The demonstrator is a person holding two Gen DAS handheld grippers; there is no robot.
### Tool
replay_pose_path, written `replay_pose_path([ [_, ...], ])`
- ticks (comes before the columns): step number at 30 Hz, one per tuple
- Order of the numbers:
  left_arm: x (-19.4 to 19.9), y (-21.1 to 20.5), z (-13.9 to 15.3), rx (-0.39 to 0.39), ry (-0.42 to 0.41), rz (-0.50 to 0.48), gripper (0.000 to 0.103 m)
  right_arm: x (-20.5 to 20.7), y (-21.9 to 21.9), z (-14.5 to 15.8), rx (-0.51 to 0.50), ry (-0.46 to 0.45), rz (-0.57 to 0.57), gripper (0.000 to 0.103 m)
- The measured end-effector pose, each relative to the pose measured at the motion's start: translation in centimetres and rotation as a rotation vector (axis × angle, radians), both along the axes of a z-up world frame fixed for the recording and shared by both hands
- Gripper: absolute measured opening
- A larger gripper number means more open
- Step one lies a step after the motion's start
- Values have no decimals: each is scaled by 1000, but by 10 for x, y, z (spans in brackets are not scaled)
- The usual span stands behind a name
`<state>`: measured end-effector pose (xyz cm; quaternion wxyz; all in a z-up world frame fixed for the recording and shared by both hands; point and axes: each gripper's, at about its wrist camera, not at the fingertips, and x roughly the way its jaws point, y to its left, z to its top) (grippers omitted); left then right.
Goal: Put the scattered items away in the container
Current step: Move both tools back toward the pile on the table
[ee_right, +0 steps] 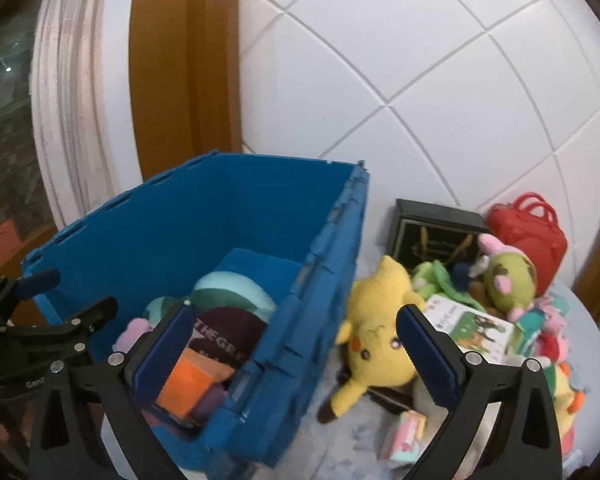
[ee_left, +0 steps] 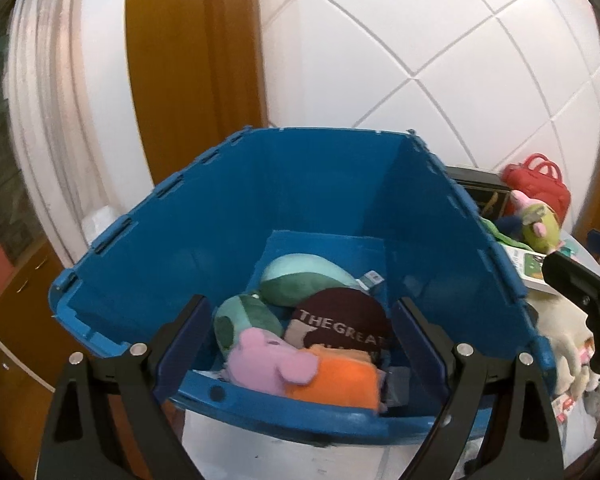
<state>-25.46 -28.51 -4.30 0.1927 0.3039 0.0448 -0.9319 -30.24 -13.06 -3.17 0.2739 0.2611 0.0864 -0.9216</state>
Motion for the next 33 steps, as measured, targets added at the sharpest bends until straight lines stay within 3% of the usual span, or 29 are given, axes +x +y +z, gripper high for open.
replay_pose_path([
  [11,-5,88,12,-31,32,-117,92,7,83,-4,-20,-2,-106,103],
  [24,-12,259,-6,-17,-10,-214,92,6,263,-22,-18,-51,-214,103],
  [33,-26,360,-37,-19,-102,-311,92,1,390,-61,-9,-141,-344,103],
])
